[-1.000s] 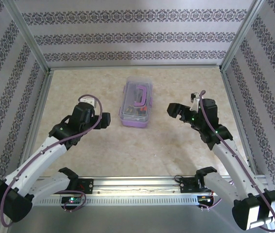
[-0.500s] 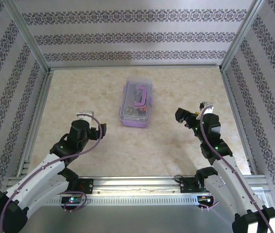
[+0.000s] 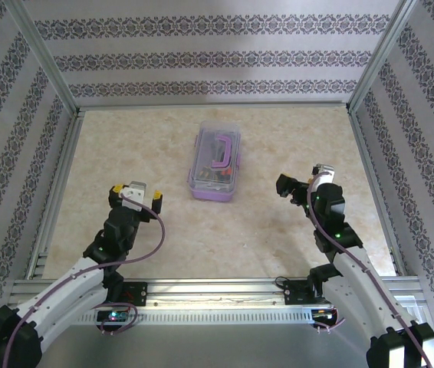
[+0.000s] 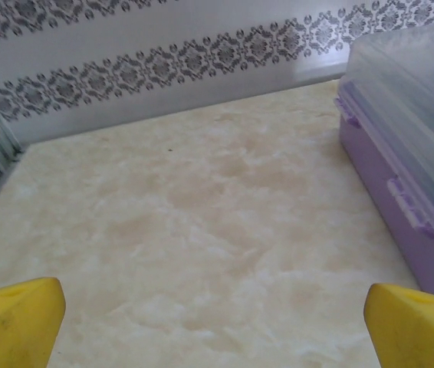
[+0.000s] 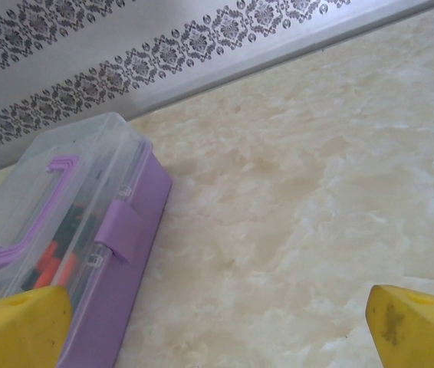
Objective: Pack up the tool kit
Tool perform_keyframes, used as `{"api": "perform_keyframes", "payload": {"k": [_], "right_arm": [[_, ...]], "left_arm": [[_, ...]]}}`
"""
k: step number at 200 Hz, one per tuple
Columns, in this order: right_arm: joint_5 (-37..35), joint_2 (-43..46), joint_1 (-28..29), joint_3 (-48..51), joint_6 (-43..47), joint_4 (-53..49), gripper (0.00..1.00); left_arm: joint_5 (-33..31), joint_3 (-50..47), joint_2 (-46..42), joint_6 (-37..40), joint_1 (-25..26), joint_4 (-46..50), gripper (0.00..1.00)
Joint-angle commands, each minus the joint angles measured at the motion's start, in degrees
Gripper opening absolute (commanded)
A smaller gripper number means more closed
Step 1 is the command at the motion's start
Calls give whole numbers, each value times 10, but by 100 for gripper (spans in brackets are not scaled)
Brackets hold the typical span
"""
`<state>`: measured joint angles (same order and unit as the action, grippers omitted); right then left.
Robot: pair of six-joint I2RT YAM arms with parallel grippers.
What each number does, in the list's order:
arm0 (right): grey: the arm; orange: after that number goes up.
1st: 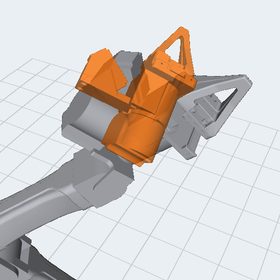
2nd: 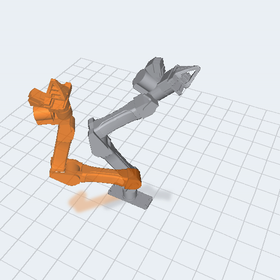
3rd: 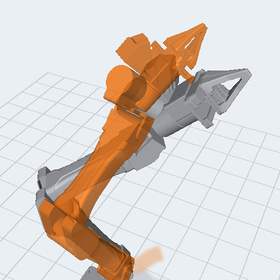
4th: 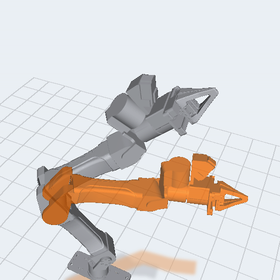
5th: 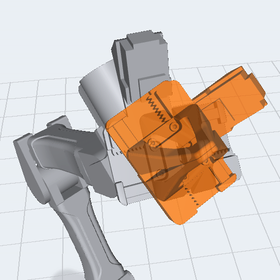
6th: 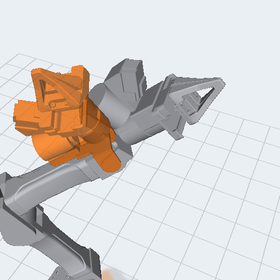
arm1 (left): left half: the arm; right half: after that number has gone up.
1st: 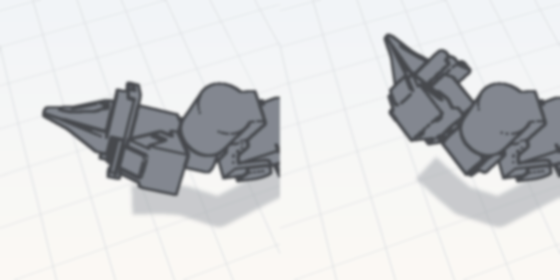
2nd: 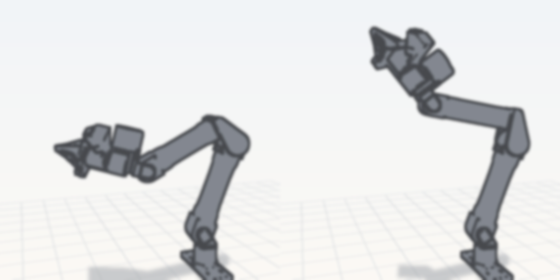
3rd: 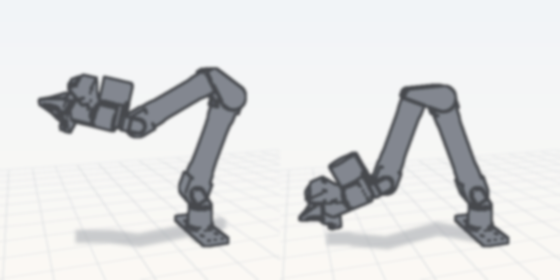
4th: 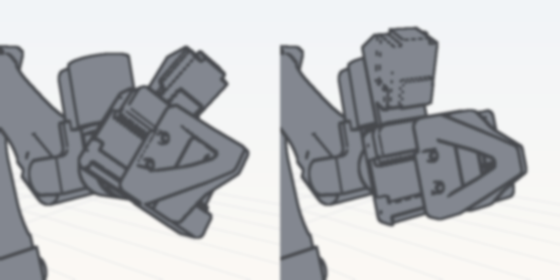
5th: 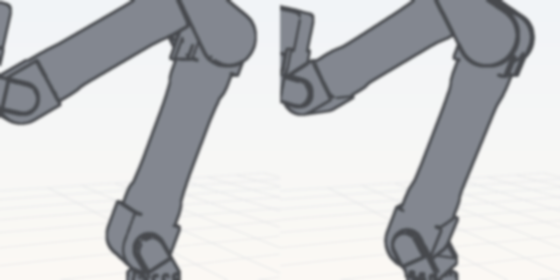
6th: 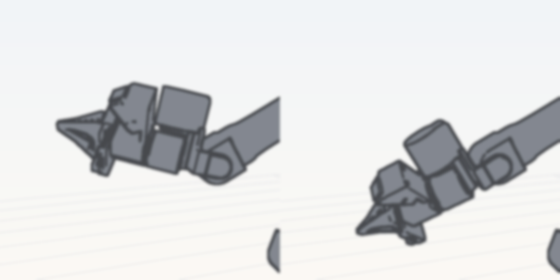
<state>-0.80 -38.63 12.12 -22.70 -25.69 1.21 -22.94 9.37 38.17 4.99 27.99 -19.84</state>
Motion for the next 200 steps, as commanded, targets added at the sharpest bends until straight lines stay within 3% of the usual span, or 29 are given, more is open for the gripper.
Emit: {"api": "perform_keyframes", "payload": {"k": [1, 18, 50, 79, 98, 130, 160, 200], "right_arm": [[-4, 17, -2, 19, 19, 32, 98], [0, 25, -2, 27, 33, 40, 98], [10, 30, -2, 48, 61, 64, 98], [8, 30, -2, 65, 71, 87, 98], [7, 32, -1, 73, 73, 96, 98], [-1, 47, -2, 82, 93, 95, 98], [-8, 59, -2, 91, 106, 102, 98], [2, 47, -1, 98, 112, 124, 98]], "left_arm": [[-60, -51, 43, 66, -10, -202, 100], [-65, -71, 108, 61, -18, -292, 100], [-37, -64, 234, 53, -47, -378, 100], [-20, -33, 376, 83, -52, -493, 100], [-38, -23, 478, 119, -52, -619, 100], [-35, 29, 558, 140, -74, -620, 100], [-54, 29, 555, 102, -98, -620, 100], [-8, 19, 542, 44, -148, -609, 99]]}}
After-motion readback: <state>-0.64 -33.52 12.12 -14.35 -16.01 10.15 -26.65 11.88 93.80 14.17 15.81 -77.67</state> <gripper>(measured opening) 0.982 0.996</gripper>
